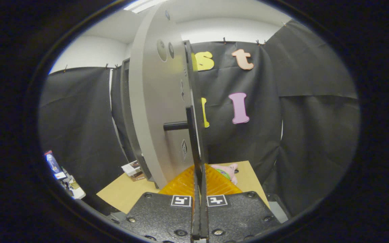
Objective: Open the shoe cabinet door, grab the shoes and put them into the shoe cabinet, then close the shoe cabinet door.
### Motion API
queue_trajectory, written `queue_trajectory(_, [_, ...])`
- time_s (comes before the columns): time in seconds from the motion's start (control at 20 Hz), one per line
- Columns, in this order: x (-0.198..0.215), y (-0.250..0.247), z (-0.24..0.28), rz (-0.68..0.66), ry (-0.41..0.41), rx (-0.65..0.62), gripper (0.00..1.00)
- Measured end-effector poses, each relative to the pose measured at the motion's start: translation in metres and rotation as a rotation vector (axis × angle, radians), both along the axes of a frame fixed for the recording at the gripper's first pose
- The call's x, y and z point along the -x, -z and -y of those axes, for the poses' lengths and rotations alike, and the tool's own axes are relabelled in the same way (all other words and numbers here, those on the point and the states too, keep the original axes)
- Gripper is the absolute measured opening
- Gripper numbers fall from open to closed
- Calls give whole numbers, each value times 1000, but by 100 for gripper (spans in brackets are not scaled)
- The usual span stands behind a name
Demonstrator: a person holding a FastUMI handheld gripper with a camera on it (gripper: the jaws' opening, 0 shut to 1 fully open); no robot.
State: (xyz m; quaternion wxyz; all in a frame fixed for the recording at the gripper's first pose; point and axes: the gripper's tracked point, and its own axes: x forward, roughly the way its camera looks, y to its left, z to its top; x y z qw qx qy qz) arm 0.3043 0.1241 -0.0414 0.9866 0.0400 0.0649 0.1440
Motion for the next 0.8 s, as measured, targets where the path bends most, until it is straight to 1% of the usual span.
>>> queue_trajectory(0.1, [-1, -1, 9, 11, 14, 32, 4])
queue_trajectory(0.25, [1, 2, 9, -3, 25, 31, 4])
queue_trajectory(0.4, [11, -4, 14, 18, 63, 41, 5])
queue_trajectory(0.45, [16, -8, 20, 28, 87, 56, 6])
queue_trajectory(0.5, [21, -10, 27, 39, 116, 71, 18])
queue_trajectory(0.55, [28, -12, 30, 49, 137, 87, 28])
queue_trajectory(0.6, [36, -14, 33, 56, 163, 92, 46])
queue_trajectory(0.75, [70, -16, 19, 72, 184, 88, 76])
queue_trajectory(0.8, [78, -11, 14, 73, 195, 99, 83])
